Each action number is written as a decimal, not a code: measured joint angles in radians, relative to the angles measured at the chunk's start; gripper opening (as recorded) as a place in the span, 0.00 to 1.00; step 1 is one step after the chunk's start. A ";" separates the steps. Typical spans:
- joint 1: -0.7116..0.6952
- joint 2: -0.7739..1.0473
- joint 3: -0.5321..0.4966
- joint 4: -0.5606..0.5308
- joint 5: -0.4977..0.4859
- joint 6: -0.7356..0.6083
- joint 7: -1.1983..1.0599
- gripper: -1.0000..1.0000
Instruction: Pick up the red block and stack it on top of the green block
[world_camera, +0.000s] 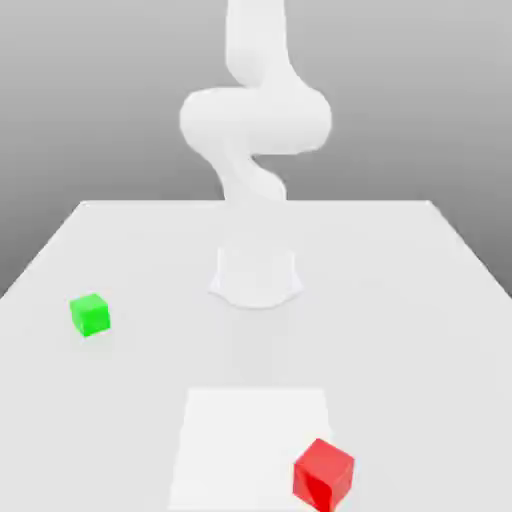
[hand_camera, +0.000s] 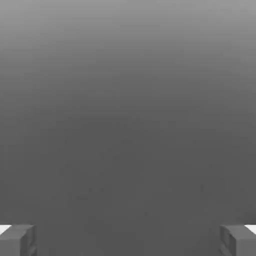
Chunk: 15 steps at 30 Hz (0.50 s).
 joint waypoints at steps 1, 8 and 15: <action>0.018 0.039 -0.011 -0.006 0.009 0.014 -0.034 0.50; 0.125 0.298 -0.074 -0.046 0.066 0.106 -0.260 0.50; 0.196 0.552 -0.098 -0.084 0.113 0.197 -0.476 0.50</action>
